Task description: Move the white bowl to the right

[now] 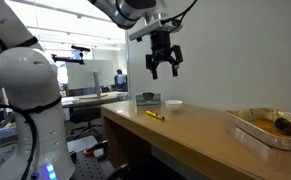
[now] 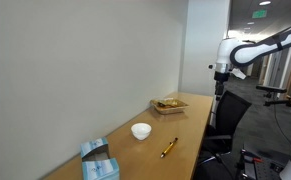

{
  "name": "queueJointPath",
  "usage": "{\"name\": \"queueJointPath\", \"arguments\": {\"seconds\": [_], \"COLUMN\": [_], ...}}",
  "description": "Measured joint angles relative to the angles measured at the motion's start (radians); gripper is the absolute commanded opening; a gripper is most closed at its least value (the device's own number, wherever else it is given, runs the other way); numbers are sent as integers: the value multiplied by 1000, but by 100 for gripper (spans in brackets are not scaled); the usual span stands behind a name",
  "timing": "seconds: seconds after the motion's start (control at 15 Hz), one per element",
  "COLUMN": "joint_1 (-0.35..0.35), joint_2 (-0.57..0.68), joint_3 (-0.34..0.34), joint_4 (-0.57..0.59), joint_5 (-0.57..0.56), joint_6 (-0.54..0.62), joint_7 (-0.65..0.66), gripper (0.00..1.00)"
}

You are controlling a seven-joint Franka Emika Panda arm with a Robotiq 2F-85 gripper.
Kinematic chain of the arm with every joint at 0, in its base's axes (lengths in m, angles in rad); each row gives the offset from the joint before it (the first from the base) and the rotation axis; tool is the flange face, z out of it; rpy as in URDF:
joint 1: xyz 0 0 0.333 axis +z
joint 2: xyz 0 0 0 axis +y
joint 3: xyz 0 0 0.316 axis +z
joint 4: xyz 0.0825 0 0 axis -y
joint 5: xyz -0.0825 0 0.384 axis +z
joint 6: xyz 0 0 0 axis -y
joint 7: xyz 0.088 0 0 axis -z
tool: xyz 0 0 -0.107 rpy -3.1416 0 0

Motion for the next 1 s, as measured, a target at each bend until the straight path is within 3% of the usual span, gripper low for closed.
{"name": "queueJointPath", "arguments": {"seconds": [0.4,0.67,1.0], "joint_1": [77,137,154], "joint_2": [119,328,644], "joint_3": [54,96,145], "joint_4": [69,193,448], "joint_5": [106,243,432], "joint_6": [96,188,202], "joint_7": [82,109,43], "gripper": [100,100,100]}}
